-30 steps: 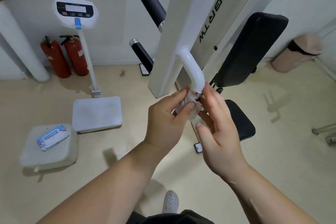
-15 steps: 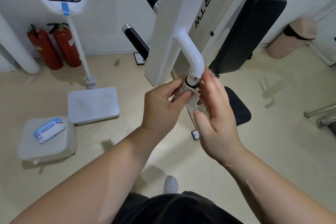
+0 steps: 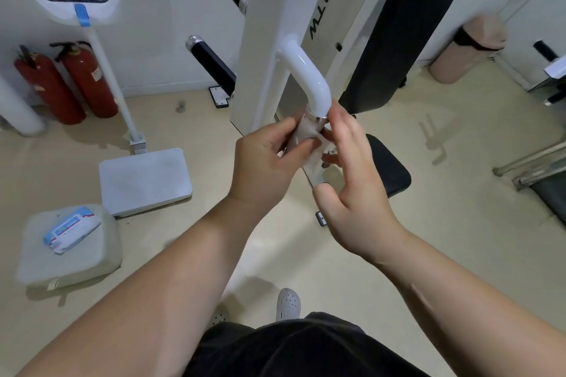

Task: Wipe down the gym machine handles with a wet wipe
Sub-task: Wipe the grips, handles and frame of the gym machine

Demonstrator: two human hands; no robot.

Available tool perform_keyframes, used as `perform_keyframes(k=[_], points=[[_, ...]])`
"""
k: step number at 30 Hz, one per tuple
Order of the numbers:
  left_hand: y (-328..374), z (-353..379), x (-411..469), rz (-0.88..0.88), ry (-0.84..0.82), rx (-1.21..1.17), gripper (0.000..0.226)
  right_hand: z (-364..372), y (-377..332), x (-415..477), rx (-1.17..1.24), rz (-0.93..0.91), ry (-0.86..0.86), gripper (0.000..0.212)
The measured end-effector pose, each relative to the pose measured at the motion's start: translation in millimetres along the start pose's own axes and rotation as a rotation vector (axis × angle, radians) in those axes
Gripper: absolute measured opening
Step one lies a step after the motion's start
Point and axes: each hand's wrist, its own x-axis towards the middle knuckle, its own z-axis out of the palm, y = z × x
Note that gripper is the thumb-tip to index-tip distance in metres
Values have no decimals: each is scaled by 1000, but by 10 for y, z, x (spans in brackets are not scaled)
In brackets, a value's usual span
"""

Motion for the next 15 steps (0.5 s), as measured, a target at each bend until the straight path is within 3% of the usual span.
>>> perform_keyframes(k=[7,15], points=[[-375,-133,-136,-168,-113,19,27,10,-29,-5,-49,47,-4,94],[-192,17,-71,-27,52,31,23,47,-52,-39,-46,34,-25,97]])
